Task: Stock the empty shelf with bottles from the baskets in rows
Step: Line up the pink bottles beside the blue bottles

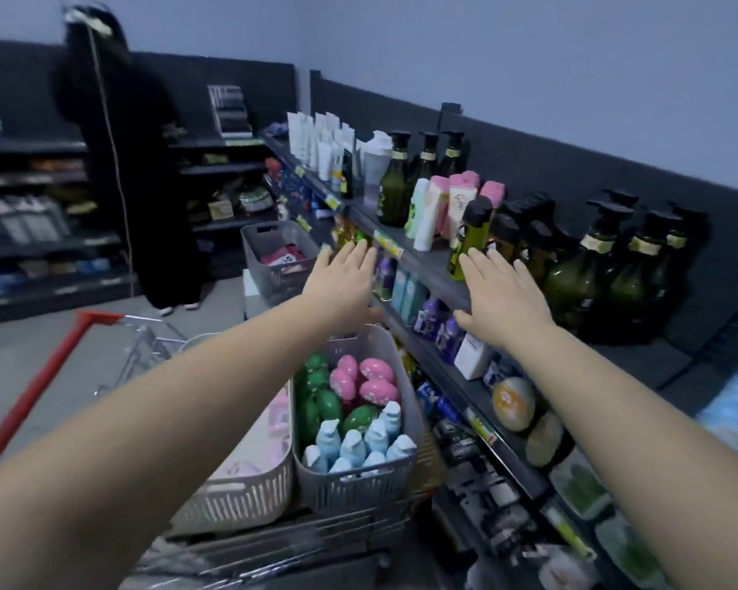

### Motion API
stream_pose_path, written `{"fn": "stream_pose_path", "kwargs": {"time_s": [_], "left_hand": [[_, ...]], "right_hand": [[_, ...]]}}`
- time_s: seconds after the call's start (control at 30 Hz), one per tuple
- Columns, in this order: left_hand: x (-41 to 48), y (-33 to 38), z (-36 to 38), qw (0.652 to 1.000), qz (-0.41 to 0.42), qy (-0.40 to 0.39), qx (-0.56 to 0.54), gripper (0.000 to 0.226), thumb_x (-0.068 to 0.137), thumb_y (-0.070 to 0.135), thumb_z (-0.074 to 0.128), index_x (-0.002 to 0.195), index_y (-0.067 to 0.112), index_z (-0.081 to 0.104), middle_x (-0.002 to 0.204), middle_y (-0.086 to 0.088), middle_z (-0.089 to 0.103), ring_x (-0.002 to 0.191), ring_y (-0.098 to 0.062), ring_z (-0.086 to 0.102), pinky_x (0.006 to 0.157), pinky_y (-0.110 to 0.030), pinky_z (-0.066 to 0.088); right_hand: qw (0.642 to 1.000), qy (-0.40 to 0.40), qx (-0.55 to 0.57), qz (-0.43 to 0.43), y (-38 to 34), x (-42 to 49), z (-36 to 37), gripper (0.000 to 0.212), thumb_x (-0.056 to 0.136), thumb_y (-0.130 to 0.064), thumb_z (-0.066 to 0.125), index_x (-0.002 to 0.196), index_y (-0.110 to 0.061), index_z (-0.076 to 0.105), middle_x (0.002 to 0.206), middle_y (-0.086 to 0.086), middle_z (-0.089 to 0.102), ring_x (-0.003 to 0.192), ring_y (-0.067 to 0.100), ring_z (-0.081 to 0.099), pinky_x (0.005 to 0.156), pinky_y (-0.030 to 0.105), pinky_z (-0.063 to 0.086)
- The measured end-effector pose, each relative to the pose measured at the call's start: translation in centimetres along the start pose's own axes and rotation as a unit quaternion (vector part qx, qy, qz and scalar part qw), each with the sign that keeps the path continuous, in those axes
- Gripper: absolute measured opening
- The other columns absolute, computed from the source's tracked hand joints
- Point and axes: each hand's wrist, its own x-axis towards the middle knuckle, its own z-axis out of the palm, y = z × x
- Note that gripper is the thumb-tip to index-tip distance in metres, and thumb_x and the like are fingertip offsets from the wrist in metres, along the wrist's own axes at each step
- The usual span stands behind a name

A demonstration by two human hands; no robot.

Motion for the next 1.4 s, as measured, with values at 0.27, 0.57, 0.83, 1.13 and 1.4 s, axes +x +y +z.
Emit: {"fn": "stream_pose_path", "kwargs": {"time_s": [0.27,0.57,0.83,1.13,1.4], "left_hand": [[-6.8,-11.2,4.0,0.994,-0.109,-0.031,-0.001,0.095,0.092,0.058,0.05,0.156,0.009,0.0,0.165,-0.007,-0.002,0.152,-0.023,0.0,0.121,-0.048,0.002],[-11.3,-19.2,8.0,0.972,-0.219,-0.081,-0.028,0.09,0.094,0.053,0.05,0.157,0.011,0.001,0.165,-0.006,0.0,0.152,-0.022,0.0,0.122,-0.047,0.002],[-11.2,-23.4,12.0,0.943,-0.296,-0.148,-0.023,0.093,0.094,0.053,0.052,0.156,0.009,-0.002,0.165,-0.008,-0.001,0.152,-0.024,-0.003,0.122,-0.048,0.003],[-11.3,-22.4,19.1,0.911,-0.334,-0.232,-0.063,0.096,0.093,0.054,0.053,0.156,0.008,-0.002,0.165,-0.008,-0.002,0.151,-0.024,0.0,0.122,-0.047,0.002],[-11.9,-23.0,25.7,0.884,-0.347,-0.294,-0.107,0.095,0.093,0.053,0.053,0.156,0.01,-0.004,0.165,-0.007,-0.004,0.152,-0.024,-0.002,0.121,-0.046,0.0]], "right_hand": [[0.993,0.0,0.036,-0.115,-13.6,4.1,0.6,0.081,0.096,-0.049,0.048,0.157,-0.014,0.007,0.164,0.002,0.008,0.151,0.023,0.006,0.121,0.047,0.012],[0.973,-0.002,0.061,-0.223,-23.8,9.3,3.1,0.085,0.092,-0.051,0.052,0.156,-0.014,0.01,0.163,0.003,0.013,0.15,0.025,0.01,0.121,0.047,0.014],[0.948,-0.021,0.087,-0.305,-29.2,15.9,6.7,0.083,0.094,-0.049,0.051,0.156,-0.014,0.009,0.164,0.003,0.011,0.151,0.025,0.009,0.121,0.048,0.015],[0.921,-0.083,0.094,-0.368,-31.8,18.9,12.7,0.084,0.093,-0.045,0.052,0.157,-0.012,0.008,0.164,0.004,0.008,0.151,0.025,0.006,0.122,0.048,0.011],[0.901,-0.132,0.111,-0.397,-34.4,19.0,17.4,0.077,0.093,-0.042,0.053,0.154,-0.012,0.016,0.162,0.007,0.018,0.149,0.027,0.014,0.121,0.047,0.015]]}}
